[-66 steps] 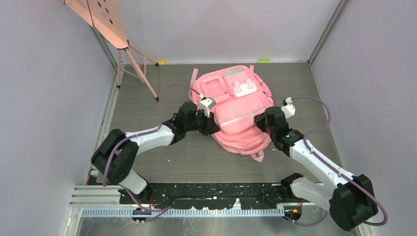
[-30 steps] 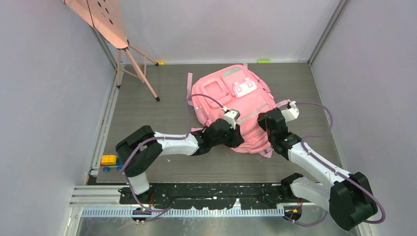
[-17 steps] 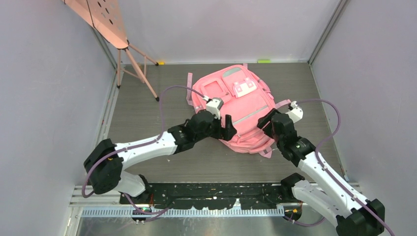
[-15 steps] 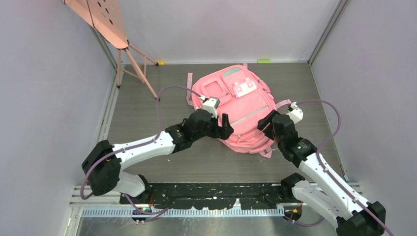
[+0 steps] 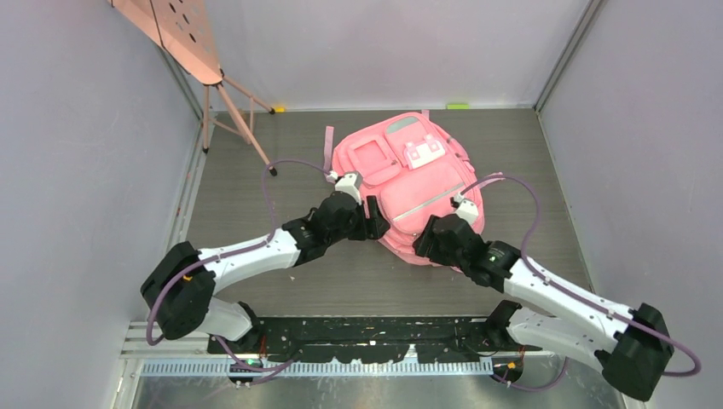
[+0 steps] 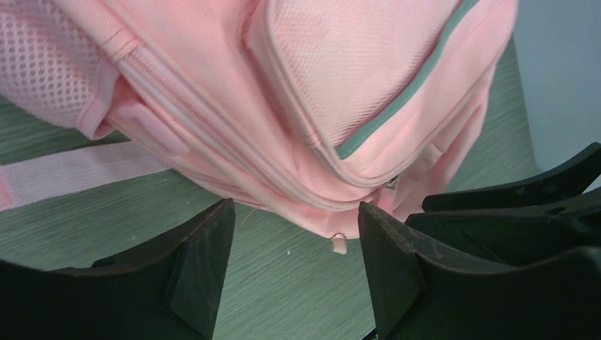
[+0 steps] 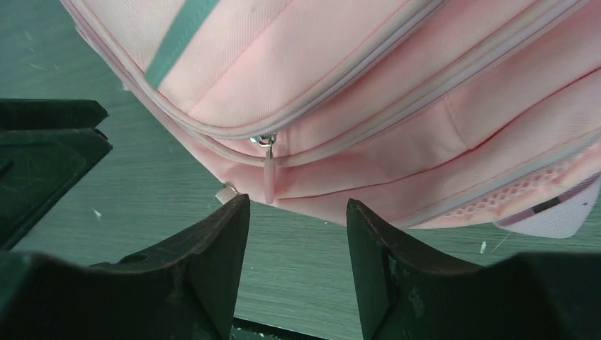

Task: Pack the student bag
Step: Zip the student bag at the center of the board.

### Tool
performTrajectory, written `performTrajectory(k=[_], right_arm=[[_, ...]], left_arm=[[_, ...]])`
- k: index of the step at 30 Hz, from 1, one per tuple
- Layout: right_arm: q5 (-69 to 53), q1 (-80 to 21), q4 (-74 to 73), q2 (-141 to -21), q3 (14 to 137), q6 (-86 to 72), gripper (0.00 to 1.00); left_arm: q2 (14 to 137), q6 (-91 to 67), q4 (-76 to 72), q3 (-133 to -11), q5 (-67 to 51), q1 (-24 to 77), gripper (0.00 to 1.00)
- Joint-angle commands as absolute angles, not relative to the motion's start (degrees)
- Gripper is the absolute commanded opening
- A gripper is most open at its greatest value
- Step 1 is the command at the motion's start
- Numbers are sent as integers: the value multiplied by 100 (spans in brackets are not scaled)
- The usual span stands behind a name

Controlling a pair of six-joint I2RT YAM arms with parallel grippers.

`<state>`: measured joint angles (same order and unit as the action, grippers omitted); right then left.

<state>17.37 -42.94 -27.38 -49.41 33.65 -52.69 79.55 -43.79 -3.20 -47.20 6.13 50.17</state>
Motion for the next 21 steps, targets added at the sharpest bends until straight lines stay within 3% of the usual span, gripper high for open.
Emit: performTrajectory(k=[1, 15, 18, 21], right_arm=[[2183, -4635, -2356, -5430, 3684, -5417, 56], [2435, -4851, -1826, -6375, 3916, -5206, 40], [2486, -4852, -1862, -6477, 3959, -5194, 26], [2619, -4852, -1971, -6492, 3962, -5186, 7]], left_arm=[[8072, -4735, -747, -4450, 654, 4923, 65], [8753, -5160, -1899, -4141, 531, 4904, 63], [8921, -5232, -2320, -4091, 443, 4904, 57], [9015, -5320, -2689, -3959, 610, 4898, 41]])
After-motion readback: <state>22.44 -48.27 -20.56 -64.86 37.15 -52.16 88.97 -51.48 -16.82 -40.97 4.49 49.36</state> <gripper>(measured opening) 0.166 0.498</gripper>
